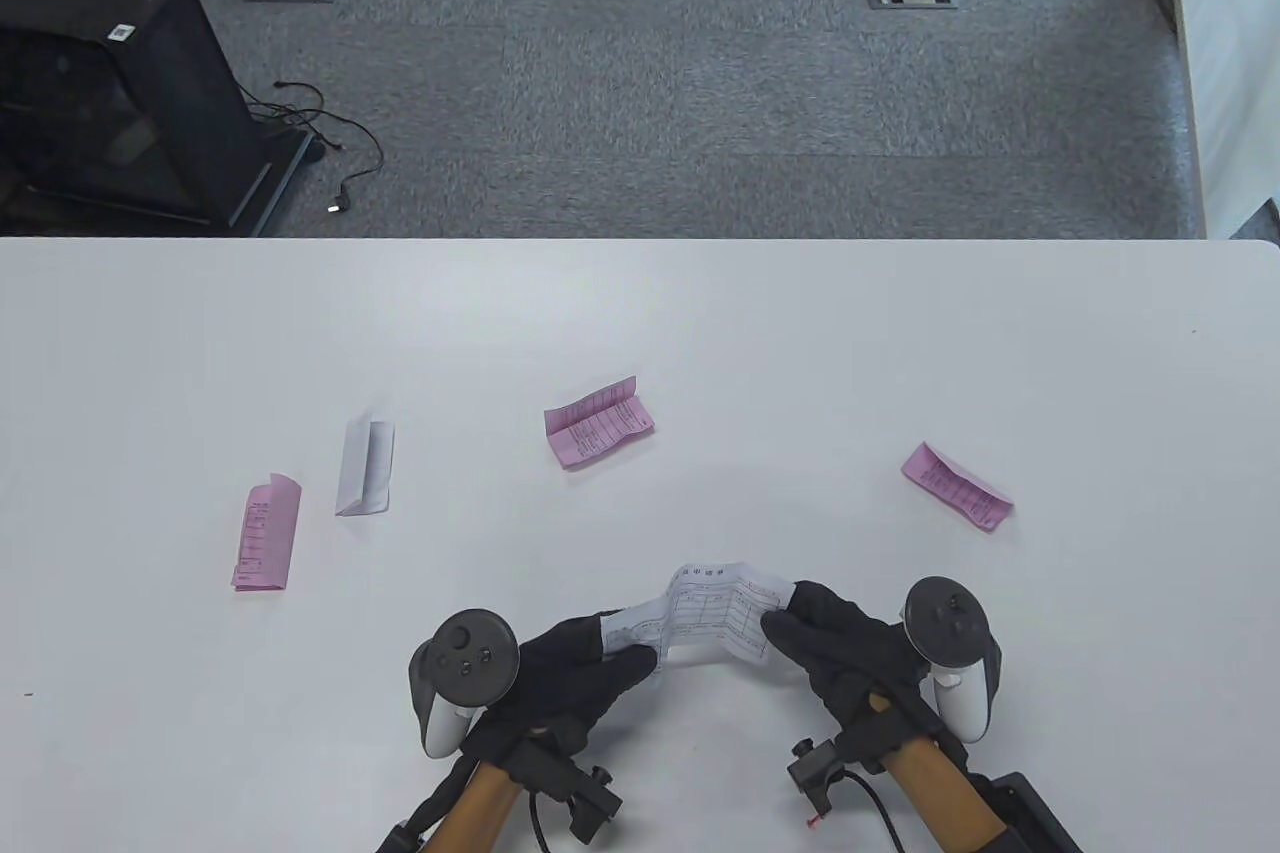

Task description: Unfold folded invoices and stack

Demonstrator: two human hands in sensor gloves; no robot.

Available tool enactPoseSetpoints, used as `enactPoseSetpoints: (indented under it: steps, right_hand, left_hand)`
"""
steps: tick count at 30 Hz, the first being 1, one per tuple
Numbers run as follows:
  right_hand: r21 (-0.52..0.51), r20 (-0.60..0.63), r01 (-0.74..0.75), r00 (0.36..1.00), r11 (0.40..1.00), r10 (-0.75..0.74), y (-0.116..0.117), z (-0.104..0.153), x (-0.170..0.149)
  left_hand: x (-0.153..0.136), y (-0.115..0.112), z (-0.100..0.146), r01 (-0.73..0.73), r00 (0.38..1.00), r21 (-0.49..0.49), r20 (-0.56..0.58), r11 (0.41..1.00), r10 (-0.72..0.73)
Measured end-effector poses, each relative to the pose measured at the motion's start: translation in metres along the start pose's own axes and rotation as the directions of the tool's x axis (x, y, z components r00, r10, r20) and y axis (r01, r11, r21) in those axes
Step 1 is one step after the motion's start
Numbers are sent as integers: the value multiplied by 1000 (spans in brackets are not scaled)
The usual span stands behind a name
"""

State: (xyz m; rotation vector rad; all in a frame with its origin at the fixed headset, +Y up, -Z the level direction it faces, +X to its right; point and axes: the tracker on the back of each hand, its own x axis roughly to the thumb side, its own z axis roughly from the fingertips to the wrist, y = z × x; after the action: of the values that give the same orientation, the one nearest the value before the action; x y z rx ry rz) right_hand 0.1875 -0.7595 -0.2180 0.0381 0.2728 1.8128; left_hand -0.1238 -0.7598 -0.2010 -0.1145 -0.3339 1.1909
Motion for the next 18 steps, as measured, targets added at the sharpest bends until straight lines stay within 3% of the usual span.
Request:
enactPoseSetpoints:
  steps: [6, 9, 12, 18]
  right_hand:
    - [-63, 1, -117, 993, 991, 118, -16, 0, 1]
    - [-65, -18, -245, 970, 967, 244, -16, 0, 1]
    - [-82, -34, -414, 910, 907, 413, -15, 0, 1]
    - [-162, -68, -587, 809, 793, 584, -18, -15, 19]
  left_hand:
    - [-9, 8, 4, 62, 984, 119, -175, 991, -40]
    - [-9, 7, 4, 205, 942, 86, -288, 975, -173]
    - [-8, 3, 2, 317, 895, 39, -343, 948, -285]
    - [8, 2, -22, 457, 833, 47, -374, 888, -408]
